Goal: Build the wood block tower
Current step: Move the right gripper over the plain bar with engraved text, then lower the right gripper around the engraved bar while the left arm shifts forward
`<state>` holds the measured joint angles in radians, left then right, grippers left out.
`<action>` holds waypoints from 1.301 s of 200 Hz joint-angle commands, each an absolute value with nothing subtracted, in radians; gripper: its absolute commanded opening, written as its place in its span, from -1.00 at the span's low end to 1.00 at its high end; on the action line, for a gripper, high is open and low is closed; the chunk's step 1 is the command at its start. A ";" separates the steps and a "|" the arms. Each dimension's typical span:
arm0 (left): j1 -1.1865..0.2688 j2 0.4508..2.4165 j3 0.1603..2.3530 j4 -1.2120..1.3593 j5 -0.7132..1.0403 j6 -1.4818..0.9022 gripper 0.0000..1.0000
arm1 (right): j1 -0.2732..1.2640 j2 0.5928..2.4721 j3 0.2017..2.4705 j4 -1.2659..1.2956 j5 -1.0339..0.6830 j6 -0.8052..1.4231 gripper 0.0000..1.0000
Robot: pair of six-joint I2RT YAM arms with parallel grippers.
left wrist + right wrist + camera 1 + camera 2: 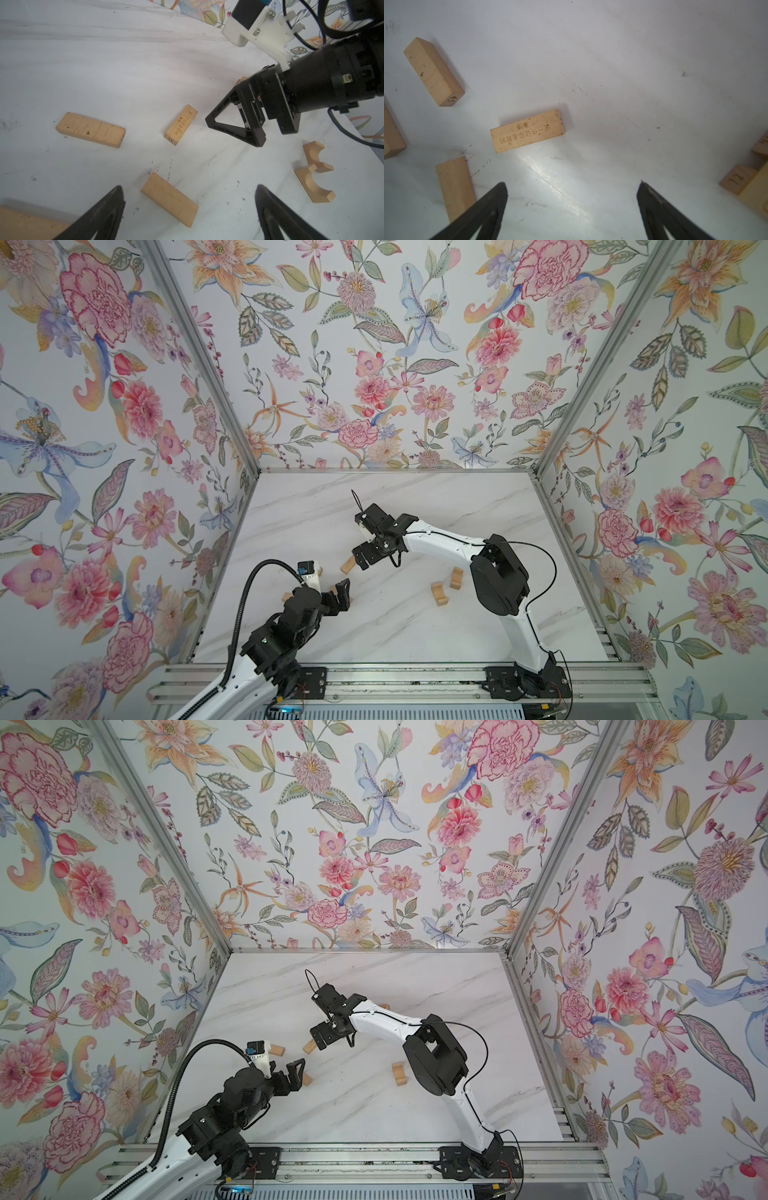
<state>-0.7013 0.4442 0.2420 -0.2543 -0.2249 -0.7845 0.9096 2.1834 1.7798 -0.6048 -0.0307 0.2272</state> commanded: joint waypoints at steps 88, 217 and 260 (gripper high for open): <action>-0.702 0.686 0.491 -0.330 -0.330 -0.714 0.98 | 0.894 2.060 1.651 -0.561 -0.017 0.203 0.99; -0.327 0.773 0.690 -0.427 -0.067 -0.591 0.98 | 0.897 2.197 1.734 -0.454 -0.163 0.228 0.96; -0.222 0.763 0.643 -0.390 0.027 -0.594 0.98 | 0.912 2.252 1.773 -0.440 -0.163 0.230 0.95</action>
